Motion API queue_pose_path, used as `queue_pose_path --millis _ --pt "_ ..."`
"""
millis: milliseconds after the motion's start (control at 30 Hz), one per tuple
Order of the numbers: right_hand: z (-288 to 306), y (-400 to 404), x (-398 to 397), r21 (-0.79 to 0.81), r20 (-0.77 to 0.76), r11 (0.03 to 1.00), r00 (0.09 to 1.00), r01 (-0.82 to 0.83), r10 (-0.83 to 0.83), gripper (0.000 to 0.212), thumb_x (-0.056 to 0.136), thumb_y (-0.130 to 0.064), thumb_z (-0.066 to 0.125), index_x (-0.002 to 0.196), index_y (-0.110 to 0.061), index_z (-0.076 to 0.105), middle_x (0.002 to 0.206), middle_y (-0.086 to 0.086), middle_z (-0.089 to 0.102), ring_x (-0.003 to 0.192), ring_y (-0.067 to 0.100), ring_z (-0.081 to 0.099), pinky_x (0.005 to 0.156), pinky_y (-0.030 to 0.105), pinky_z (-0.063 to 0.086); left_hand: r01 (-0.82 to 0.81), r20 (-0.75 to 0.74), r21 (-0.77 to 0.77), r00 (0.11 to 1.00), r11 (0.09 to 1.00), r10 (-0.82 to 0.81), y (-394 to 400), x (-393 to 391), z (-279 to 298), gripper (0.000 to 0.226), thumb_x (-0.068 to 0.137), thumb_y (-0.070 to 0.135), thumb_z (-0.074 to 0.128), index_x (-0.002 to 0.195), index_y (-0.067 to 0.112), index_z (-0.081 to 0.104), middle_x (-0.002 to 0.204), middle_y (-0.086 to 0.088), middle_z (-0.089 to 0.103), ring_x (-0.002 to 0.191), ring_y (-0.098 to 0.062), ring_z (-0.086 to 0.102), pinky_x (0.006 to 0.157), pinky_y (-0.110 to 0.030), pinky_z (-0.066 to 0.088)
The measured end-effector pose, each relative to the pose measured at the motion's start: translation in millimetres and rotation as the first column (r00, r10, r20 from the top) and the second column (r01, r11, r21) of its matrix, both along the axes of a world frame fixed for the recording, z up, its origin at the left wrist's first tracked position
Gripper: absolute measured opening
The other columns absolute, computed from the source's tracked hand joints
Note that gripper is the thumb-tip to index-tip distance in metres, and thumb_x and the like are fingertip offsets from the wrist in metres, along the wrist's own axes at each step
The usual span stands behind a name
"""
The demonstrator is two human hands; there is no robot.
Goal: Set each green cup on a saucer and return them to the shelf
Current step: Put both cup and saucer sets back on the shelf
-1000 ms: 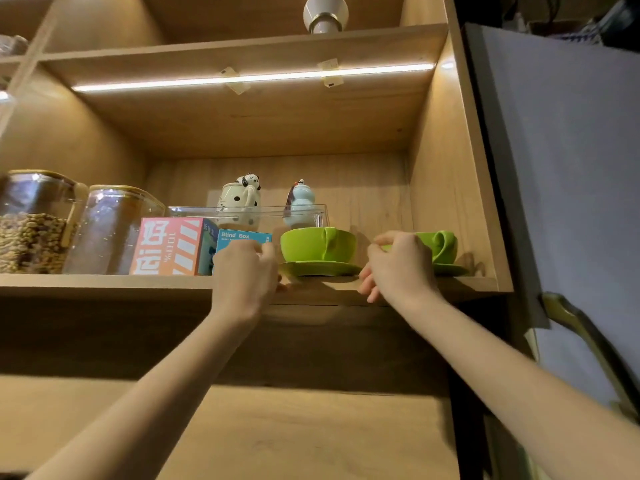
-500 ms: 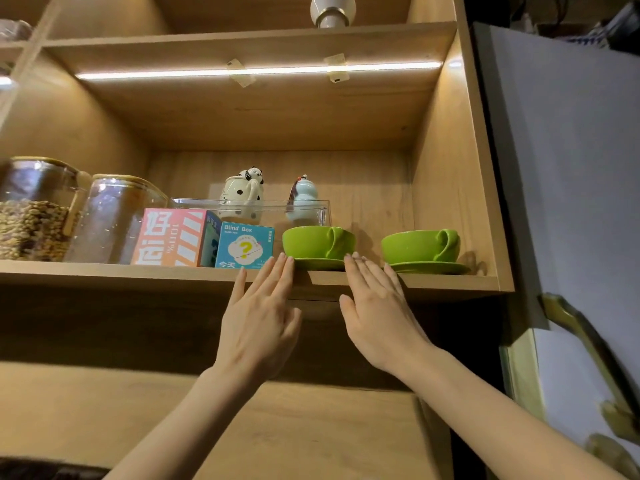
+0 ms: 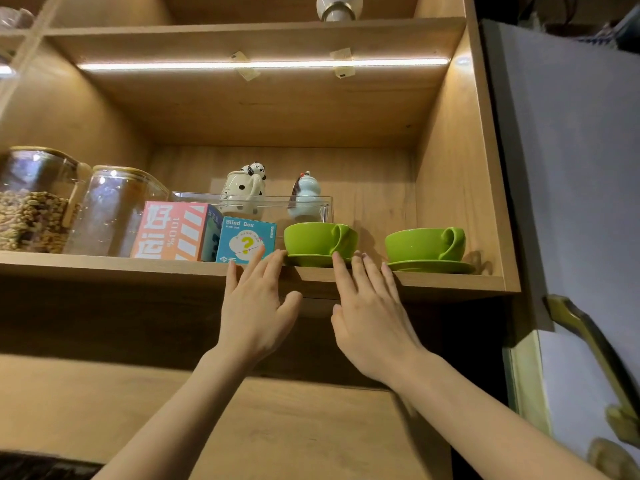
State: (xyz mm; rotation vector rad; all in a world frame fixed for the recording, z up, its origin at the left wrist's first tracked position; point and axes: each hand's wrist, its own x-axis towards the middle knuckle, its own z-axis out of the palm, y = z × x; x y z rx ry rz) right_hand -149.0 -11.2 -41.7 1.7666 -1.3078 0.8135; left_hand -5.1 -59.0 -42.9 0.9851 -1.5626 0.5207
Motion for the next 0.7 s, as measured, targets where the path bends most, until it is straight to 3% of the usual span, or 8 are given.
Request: queue_pose_path --millis 200,400,533,700 --pt "2 -1 0 0.007 -0.013 0.999 0.999 0.037 -0.037 0.068 0.094 -0.024 0.031 0.147 -0.007 -0.007 0.159 0.014 -0.003 0.147 0.025 -0.005 0.118 0.04 -0.008 0.014 0.004 -0.073 1.0 0.997 -0.014 4 -5 -5 0.085 0.063 0.053 0.018 0.143 0.025 0.022 0.156 0.001 0.016 0.145 -0.013 0.006 0.114 -0.034 -0.008" --pt "6 -2 1 0.004 -0.005 0.998 0.998 0.067 -0.067 0.07 0.094 -0.03 0.037 0.148 -0.003 0.001 0.159 0.015 0.007 0.147 0.028 0.004 0.118 0.039 -0.004 0.024 0.005 -0.12 1.0 0.993 -0.024 11 -14 -6 0.084 0.064 0.055 0.019 0.143 0.026 0.02 0.155 0.004 0.021 0.144 -0.01 0.008 0.111 -0.031 -0.011" --pt "14 -4 5 0.008 0.032 0.997 0.996 0.081 -0.081 0.068 0.092 -0.031 0.04 0.146 0.0 0.012 0.154 0.016 0.023 0.143 0.029 0.018 0.12 0.04 0.003 0.013 0.02 -0.152 1.0 0.988 -0.01 14 -20 -9 0.081 0.067 0.052 0.022 0.143 0.027 0.021 0.153 0.003 0.025 0.143 -0.012 0.013 0.112 -0.033 -0.011" --pt "23 -5 9 0.018 0.108 0.995 0.989 0.097 -0.098 0.045 0.092 -0.025 0.035 0.131 -0.001 0.039 0.135 0.014 0.049 0.126 0.03 0.041 0.115 0.041 0.018 -0.01 0.066 -0.158 0.998 0.987 0.021 14 -26 -12 0.078 0.07 0.045 0.021 0.145 0.025 0.017 0.154 0.002 0.023 0.144 -0.012 0.008 0.112 -0.036 -0.013"
